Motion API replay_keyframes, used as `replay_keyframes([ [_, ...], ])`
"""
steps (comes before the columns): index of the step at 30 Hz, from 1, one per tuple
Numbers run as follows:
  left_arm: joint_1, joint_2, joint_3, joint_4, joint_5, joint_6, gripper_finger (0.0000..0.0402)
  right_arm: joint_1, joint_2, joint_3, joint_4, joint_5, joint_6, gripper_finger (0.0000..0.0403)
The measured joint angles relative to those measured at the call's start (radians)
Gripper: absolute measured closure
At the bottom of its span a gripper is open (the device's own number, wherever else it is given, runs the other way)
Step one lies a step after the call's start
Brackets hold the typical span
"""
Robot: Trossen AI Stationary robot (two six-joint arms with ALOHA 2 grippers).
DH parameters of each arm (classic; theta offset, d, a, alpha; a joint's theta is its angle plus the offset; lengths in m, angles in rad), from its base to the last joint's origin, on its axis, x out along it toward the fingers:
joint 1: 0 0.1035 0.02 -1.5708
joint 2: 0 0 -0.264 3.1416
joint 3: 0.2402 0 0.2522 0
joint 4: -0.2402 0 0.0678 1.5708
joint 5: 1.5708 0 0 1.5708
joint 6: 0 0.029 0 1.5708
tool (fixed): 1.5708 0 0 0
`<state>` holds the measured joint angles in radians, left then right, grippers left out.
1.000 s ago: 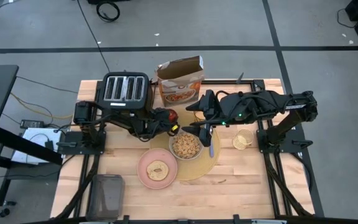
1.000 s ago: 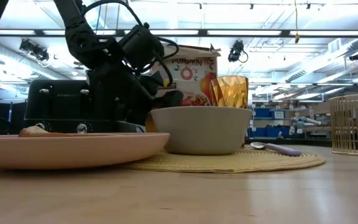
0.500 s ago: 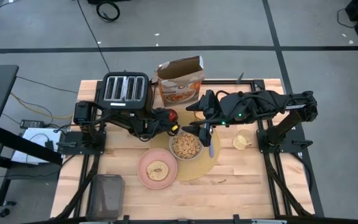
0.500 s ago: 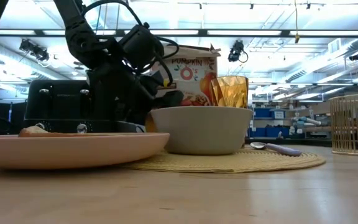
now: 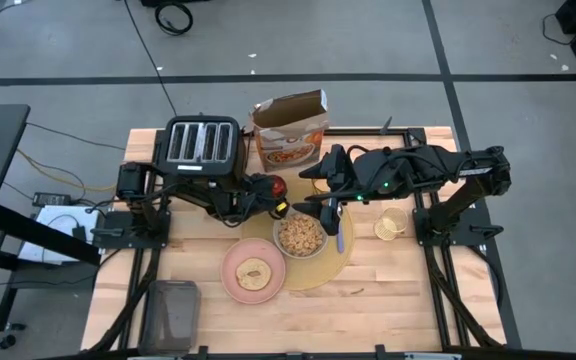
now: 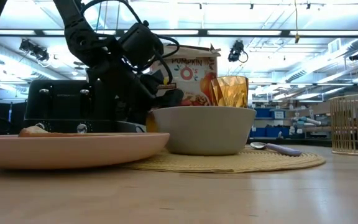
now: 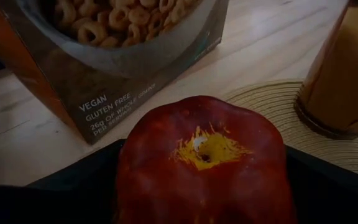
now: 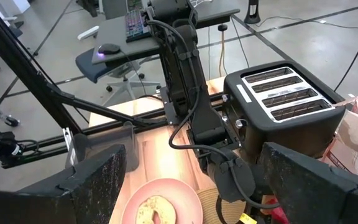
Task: Arrange a breakfast setting
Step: Put the apple from the black bin on the brown table mat to the top left of the gray bowl
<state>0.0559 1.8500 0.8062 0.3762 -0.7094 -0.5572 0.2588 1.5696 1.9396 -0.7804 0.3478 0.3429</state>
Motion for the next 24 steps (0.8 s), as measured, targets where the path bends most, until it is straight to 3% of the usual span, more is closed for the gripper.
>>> replay_keyframes([
  [17,0.005,0.000,0.000,0.000,-0.002,-0.007,0.0059,0.000,0.000,0.000,0.000,0.002,0.003,0.0030],
  [24,0.006,0.000,0.000,0.002,-0.002,-0.013,0.0016,0.000,0.000,0.000,0.000,0.001,0.003,0.0030],
])
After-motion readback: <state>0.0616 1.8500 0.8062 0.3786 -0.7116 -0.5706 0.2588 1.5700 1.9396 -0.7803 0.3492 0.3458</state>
